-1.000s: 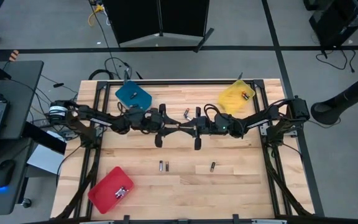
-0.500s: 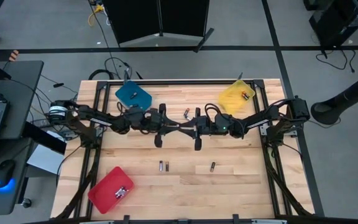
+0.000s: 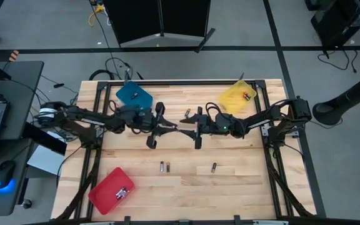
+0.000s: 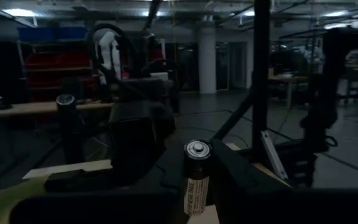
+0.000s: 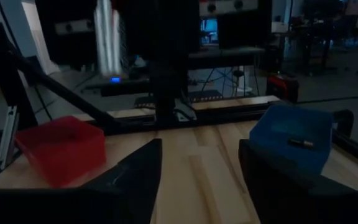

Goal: Sort batteries
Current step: Put the bottom right black silver battery into the red bin

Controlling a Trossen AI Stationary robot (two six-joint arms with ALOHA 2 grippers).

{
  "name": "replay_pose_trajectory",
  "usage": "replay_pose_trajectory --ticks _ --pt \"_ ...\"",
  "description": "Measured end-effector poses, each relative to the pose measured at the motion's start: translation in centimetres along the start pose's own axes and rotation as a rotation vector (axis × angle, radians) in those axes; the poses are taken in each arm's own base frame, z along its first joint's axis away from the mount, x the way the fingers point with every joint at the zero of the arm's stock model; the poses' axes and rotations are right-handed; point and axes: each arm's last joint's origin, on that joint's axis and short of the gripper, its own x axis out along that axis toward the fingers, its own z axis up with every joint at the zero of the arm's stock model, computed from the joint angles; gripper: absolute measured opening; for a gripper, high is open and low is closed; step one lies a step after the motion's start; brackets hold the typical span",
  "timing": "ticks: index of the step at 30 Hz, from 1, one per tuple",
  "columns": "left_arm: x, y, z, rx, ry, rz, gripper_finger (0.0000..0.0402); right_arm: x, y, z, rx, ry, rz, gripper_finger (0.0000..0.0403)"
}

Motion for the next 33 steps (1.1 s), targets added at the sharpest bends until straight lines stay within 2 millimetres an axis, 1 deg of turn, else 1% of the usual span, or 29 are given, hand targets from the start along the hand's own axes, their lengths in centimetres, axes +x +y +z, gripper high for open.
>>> replay_pose_trajectory --ticks 4,7,12,17,22,27,30,33 --pt "-0.7 -0.3 1.0 0.001 0.036 -0.028 0.0052 0.0 0.0 -0.5 -0.003 0.046 -0.004 0.0224" --pt "-1.6 -0.6 1.5 -0.017 0.121 -0.03 0.0052 -0.1 -0.2 -1.0 -0.008 0.099 -0.041 0.0217" --pt "-3.7 -1.2 2.7 -0.063 0.248 -0.003 0.0052 -0.1 -0.4 -1.4 -0.035 0.142 -0.087 0.0206" --pt "-6.1 -2.8 3.9 -0.139 0.356 0.089 0.0052 -0.1 -0.4 -1.4 -0.053 0.137 -0.085 0.0207" --pt "-8.2 -4.8 4.3 -0.188 0.533 0.194 0.0052 -0.1 -0.4 -1.4 -0.049 0.136 -0.085 0.0207" --pt "-8.5 -6.9 5.9 -0.181 0.658 0.253 0.0052 -0.1 -0.4 -1.4 -0.049 0.136 -0.085 0.0206" --pt "-8.4 -8.1 6.9 -0.183 0.664 0.253 0.0052 -0.1 -0.4 -1.4 -0.049 0.136 -0.085 0.0208" --pt "-8.0 -9.0 8.0 -0.182 0.629 0.236 0.0052 -0.1 -0.4 -1.4 -0.049 0.137 -0.084 0.0208"
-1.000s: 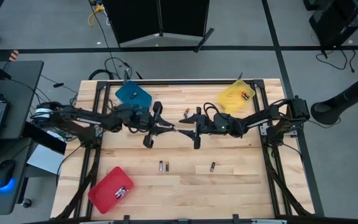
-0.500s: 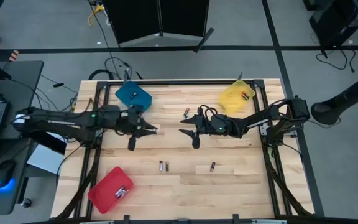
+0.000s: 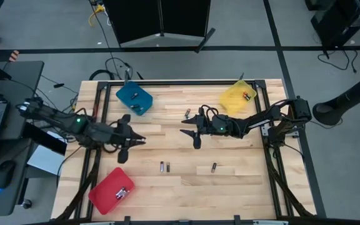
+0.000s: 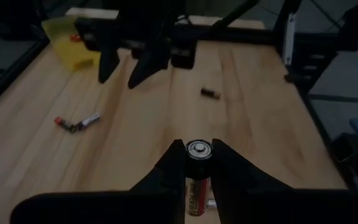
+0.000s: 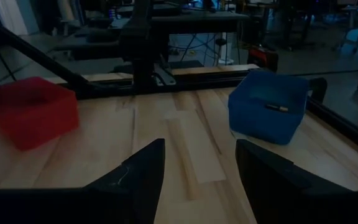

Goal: Sort batteries
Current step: Put the bottom right black silver battery into the red bin

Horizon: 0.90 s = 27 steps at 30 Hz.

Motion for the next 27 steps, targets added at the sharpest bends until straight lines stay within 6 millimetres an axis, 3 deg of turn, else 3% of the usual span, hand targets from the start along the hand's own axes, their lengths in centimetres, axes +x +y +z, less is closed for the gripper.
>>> replay_pose_trajectory --ticks 13,27 --pt "0.7 -2.0 -0.4 0.075 0.032 0.019 0.0052 0.0 0.0 0.0 0.0 -0.001 0.001 0.0209" --pt "0.7 -2.7 -0.6 0.117 0.042 -0.005 0.0052 0.0 0.0 0.1 0.001 -0.006 0.001 0.0208"
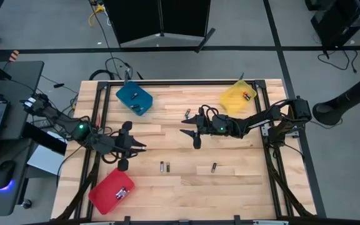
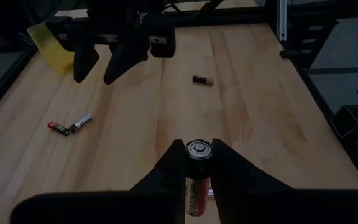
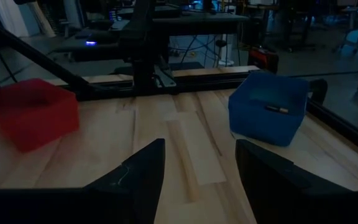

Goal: Sort batteries
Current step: Put the bottom right black silver battery into the red bin

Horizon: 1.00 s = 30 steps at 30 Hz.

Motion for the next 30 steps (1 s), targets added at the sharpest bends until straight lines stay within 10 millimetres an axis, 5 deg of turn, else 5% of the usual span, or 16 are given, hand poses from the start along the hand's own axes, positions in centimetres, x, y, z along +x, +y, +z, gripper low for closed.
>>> replay_pose_trajectory --ticks 30 --pt "-0.2 -0.43 -0.1 0.048 -0.002 -0.017 0.0052 0.0 0.0 0.0 0.0 0.0 0.0 0.0208"
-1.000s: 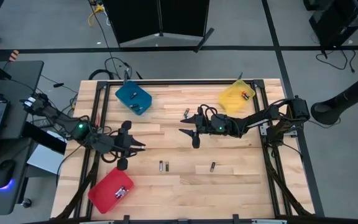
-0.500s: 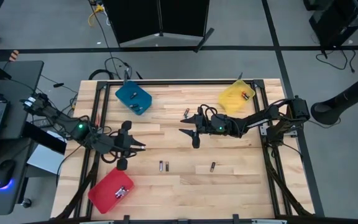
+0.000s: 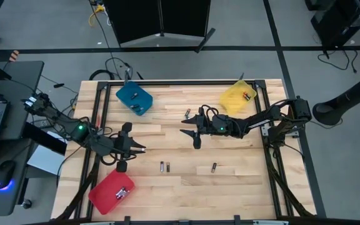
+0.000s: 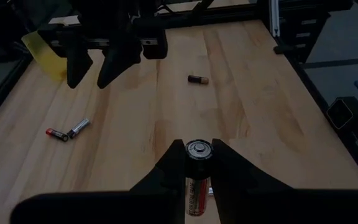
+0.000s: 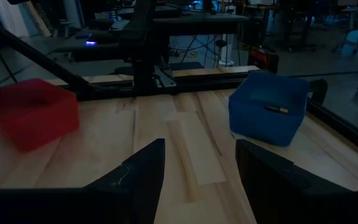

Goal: Sort batteries
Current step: Put the bottom right black silver battery into the red bin

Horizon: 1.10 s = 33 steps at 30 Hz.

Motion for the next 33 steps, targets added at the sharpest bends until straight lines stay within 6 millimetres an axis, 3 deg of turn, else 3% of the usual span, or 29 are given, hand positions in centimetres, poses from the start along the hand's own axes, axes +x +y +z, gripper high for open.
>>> replay_pose_trajectory --ticks 33 --pt "-0.4 -0.82 -0.15 0.024 -0.007 -0.027 0.0052 0.0 0.0 0.0 0.0 0.0 0.0 0.0206"
